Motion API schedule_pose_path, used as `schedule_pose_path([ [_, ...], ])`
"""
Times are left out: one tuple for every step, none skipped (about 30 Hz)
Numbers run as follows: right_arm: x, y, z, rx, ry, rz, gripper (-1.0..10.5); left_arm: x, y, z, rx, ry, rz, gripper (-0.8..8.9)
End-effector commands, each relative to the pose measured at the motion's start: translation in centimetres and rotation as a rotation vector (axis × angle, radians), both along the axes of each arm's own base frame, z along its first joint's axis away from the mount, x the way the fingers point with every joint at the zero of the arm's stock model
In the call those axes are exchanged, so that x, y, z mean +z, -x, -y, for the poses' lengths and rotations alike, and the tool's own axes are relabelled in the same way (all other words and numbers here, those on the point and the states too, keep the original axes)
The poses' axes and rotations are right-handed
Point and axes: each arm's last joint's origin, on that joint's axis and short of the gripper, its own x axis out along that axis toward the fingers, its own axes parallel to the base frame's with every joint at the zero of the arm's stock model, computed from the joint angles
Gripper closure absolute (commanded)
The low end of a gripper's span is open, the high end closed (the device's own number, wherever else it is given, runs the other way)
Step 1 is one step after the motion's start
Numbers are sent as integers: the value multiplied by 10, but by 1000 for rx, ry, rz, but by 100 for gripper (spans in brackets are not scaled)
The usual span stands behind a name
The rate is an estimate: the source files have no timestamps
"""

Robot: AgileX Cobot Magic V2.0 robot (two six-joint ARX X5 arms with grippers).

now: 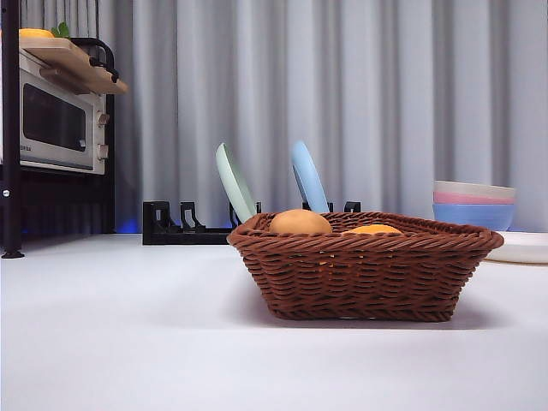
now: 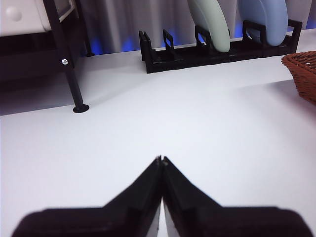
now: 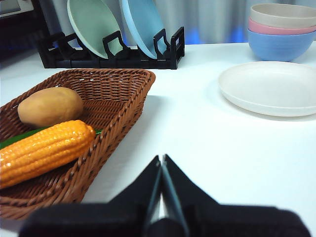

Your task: Pick up the basket,pick up the corn from the table,pick up the potato from the table,pick up the cucumber from the table,put all items into the basket

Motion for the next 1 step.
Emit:
schedule_pose_path([
  [-5,-1,0,-1,-8,-22,962,-4,-1,0,0,7,-8,817],
])
